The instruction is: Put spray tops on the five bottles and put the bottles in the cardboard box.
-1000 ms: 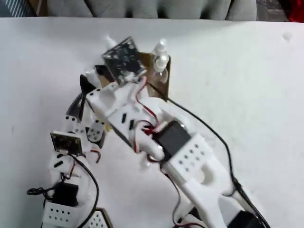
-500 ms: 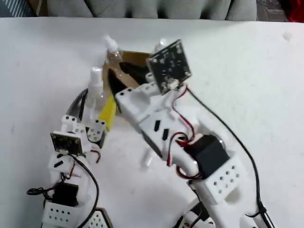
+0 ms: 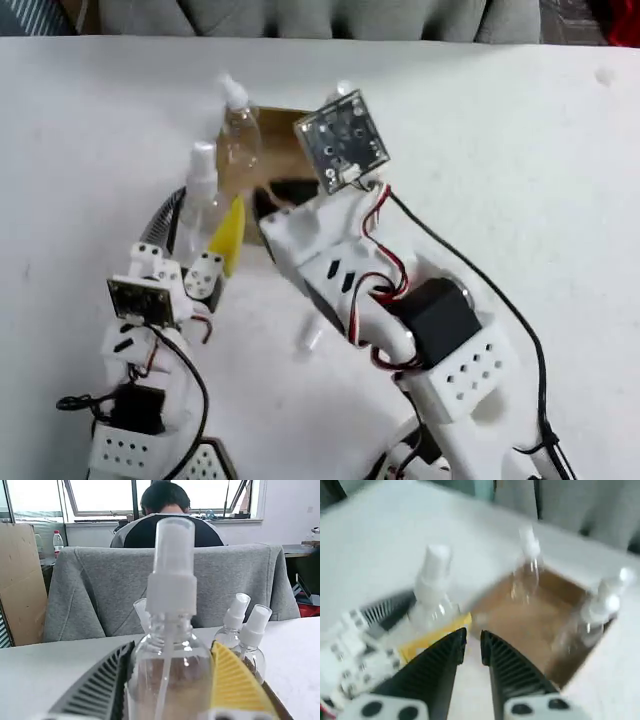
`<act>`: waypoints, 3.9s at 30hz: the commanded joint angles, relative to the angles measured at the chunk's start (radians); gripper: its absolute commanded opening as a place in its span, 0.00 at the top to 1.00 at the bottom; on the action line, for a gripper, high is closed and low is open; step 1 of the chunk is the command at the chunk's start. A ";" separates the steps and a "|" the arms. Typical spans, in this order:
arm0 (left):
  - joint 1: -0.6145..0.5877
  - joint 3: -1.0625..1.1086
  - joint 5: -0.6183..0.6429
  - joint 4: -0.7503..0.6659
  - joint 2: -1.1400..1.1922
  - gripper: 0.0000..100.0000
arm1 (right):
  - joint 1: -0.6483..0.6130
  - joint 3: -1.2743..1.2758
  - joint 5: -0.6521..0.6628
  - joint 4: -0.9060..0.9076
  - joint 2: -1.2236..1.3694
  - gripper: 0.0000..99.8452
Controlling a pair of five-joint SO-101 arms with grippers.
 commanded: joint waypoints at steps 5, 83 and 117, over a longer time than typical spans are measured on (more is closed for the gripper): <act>0.010 -0.215 0.092 0.157 -0.005 0.98 | 0.008 0.074 -0.002 0.291 -0.045 0.98; -0.007 -0.657 0.341 0.189 0.588 0.98 | -0.263 1.269 0.075 -1.001 -0.734 0.98; -0.016 -0.617 0.338 0.126 0.591 0.98 | -0.168 1.054 0.083 -1.297 -0.050 0.98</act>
